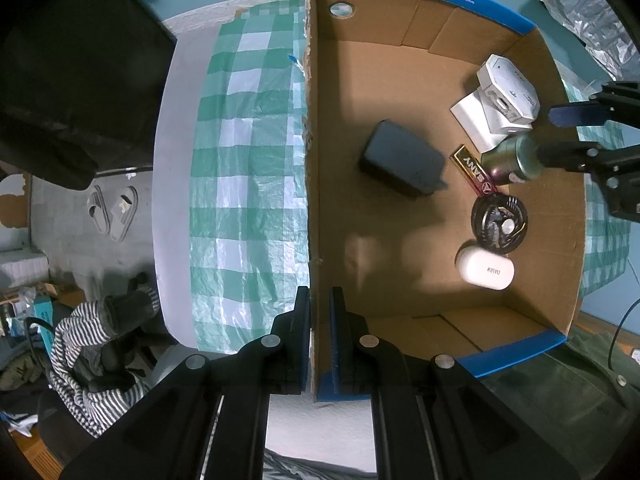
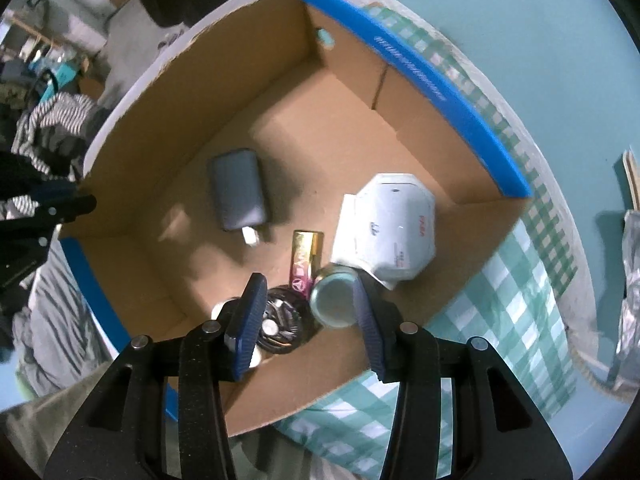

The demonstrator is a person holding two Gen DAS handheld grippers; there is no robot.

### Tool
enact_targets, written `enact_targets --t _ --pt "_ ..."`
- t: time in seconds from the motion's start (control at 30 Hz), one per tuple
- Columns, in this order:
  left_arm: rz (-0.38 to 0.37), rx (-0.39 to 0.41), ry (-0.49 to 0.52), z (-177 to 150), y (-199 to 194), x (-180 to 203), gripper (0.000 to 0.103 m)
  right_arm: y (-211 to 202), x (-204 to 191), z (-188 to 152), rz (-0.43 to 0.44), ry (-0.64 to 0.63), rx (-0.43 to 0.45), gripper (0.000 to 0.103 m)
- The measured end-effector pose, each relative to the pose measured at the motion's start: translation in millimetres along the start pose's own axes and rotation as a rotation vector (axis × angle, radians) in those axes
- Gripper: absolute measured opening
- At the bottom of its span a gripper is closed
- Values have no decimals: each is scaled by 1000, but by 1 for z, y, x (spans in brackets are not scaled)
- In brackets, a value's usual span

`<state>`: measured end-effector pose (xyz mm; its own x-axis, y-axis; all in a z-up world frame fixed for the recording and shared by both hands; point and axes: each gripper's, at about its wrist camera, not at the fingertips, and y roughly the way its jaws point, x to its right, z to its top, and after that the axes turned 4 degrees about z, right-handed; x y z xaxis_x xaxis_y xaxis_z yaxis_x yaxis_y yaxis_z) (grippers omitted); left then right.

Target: Organize rigid objects

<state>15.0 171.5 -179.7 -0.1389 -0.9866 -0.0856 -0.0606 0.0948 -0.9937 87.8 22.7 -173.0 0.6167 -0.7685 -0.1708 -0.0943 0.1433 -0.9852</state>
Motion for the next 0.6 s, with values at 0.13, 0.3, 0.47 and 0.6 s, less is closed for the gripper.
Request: enact_targets --t 0.13,0.3,0.47,0.6 --pt "2 3 -4 -1 -1 0 7 -14 10 -7 -1 51 43 54" --pt "5 13 -11 1 -5 0 7 -36 27 -19 -18 128 123 60" --pt "16 35 -20 5 -15 0 10 -54 39 -32 -54 190 195 63" --pt "8 59 -44 8 -26 0 11 -67 45 -44 -61 237 234 63"
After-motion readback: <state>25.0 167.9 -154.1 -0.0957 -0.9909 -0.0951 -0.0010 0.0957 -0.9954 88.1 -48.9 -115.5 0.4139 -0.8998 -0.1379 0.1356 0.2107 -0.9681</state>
